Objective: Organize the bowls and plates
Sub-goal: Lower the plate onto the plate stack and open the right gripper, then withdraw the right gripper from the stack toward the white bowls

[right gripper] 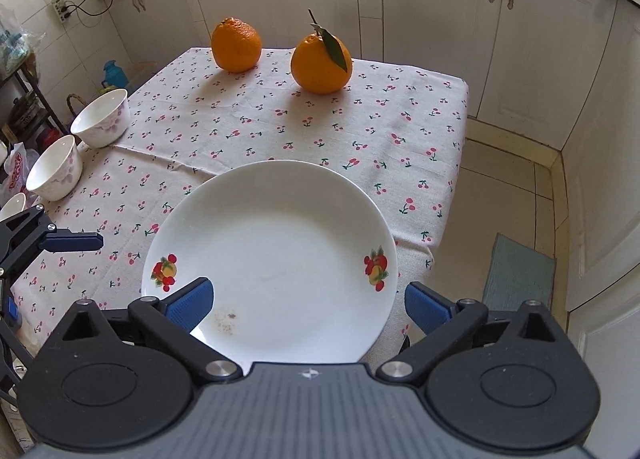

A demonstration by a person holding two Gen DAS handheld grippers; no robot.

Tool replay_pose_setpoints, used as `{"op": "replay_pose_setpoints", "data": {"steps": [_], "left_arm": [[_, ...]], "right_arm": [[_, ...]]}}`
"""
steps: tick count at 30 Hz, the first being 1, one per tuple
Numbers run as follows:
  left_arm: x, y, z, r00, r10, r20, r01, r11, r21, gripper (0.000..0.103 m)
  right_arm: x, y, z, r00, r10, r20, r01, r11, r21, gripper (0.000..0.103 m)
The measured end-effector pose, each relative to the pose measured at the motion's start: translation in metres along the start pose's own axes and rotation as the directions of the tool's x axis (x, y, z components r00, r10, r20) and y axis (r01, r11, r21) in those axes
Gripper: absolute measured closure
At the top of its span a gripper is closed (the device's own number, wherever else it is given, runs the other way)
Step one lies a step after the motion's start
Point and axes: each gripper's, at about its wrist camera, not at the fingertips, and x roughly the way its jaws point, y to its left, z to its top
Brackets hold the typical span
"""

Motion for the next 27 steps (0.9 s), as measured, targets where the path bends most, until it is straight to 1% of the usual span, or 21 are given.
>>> {"op": "replay_pose_setpoints", "data": {"steps": [8, 15, 17, 19, 20, 23, 27], "left_arm": [[-0.014, 0.001, 0.001, 1.0, 0.013, 0.027, -0.013, 1.0, -0.001, 0.003], [-0.035, 0.006, -0.001, 0.998, 0.033, 0.063, -0.032, 0.999, -0.01, 0.002], [-0.044, 0.009, -0.004, 0.996, 0.043, 0.073, -0.042, 0.999, -0.014, 0.002], [-0.053, 0.013, -0.008, 0.995, 0.051, 0.083, -0.049, 0.999, -0.023, 0.002], [-0.059, 0.015, -0.01, 0.994, 0.057, 0.089, -0.055, 0.998, -0.026, 0.002], [-0.078, 0.024, -0.02, 0.991, 0.088, 0.104, -0.085, 0.996, -0.034, 0.002], [-0.104, 0.042, -0.036, 0.986, 0.127, 0.11, -0.121, 0.991, -0.061, 0.002]], "right_arm": [[-0.013, 0.038, -0.004, 0.998, -0.045, 0.041, 0.048, 0.996, -0.08, 0.0], [-0.024, 0.078, -0.005, 0.99, -0.082, 0.116, 0.096, 0.988, -0.12, 0.0], [-0.027, 0.091, -0.006, 0.984, -0.091, 0.153, 0.11, 0.986, -0.122, 0.0], [-0.028, 0.105, -0.008, 0.976, -0.118, 0.182, 0.142, 0.982, -0.123, 0.0], [-0.027, 0.113, -0.009, 0.97, -0.136, 0.203, 0.163, 0.979, -0.125, 0.0], [-0.026, 0.137, -0.014, 0.955, -0.156, 0.254, 0.193, 0.973, -0.13, 0.0], [-0.02, 0.173, -0.018, 0.941, -0.154, 0.301, 0.205, 0.968, -0.145, 0.0]]}}
